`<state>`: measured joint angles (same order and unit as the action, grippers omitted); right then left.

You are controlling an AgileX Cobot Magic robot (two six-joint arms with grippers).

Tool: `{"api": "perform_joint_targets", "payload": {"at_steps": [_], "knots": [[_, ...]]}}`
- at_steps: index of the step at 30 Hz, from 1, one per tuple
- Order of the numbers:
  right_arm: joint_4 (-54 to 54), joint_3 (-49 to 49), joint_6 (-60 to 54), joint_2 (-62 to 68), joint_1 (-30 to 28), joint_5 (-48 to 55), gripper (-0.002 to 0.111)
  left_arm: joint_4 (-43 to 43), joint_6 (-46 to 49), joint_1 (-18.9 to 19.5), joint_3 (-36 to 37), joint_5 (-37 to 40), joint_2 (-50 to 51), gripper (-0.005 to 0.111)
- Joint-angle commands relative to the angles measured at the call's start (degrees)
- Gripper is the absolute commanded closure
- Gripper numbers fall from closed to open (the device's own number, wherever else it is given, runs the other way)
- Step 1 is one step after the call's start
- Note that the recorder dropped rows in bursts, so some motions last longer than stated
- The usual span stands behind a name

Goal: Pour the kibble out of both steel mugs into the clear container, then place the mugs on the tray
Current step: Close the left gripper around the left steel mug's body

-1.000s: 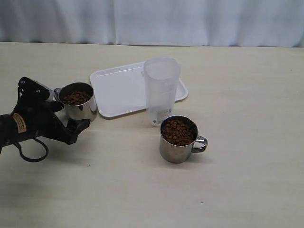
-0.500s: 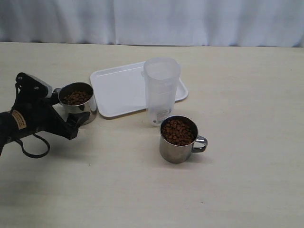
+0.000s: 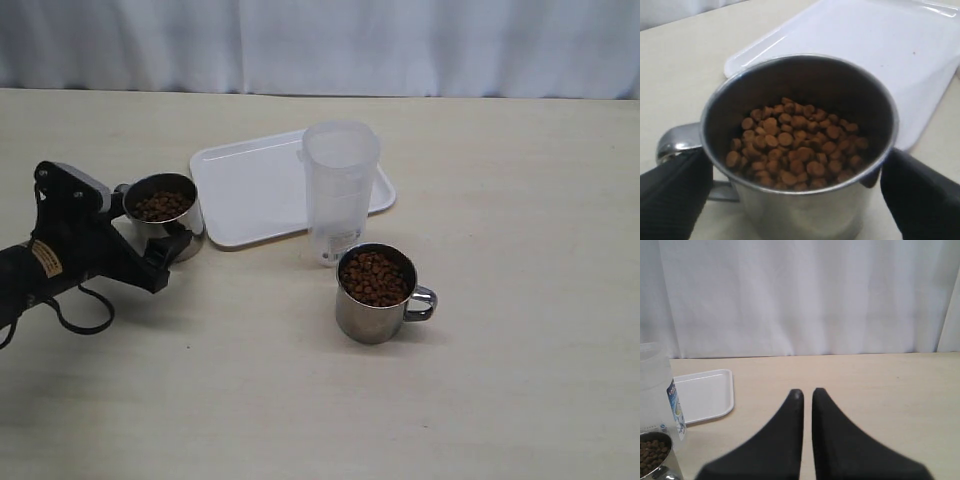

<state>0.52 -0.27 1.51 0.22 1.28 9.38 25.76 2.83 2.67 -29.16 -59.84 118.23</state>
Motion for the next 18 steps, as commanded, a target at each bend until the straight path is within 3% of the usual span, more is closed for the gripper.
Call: {"api": "perform_joint_targets", "payload": {"at_steps": [1, 8, 18], "knots": [[0.3, 0.3, -0.3, -0.2, 0.2, -0.1, 0.103, -3.6, 0.6, -0.1, -0.2, -2.4, 1.8, 0.041], [0.3, 0.3, -0.3, -0.2, 0.2, -0.1, 0.103, -3.6, 2.1, -0.1, -0.3, -5.6, 2.2, 0.041], [0.3, 0.3, -0.3, -0.2, 0.2, -0.1, 0.103, -3.5, 2.0, -0.1, -2.3, -4.2, 4.3, 0.041]]}}
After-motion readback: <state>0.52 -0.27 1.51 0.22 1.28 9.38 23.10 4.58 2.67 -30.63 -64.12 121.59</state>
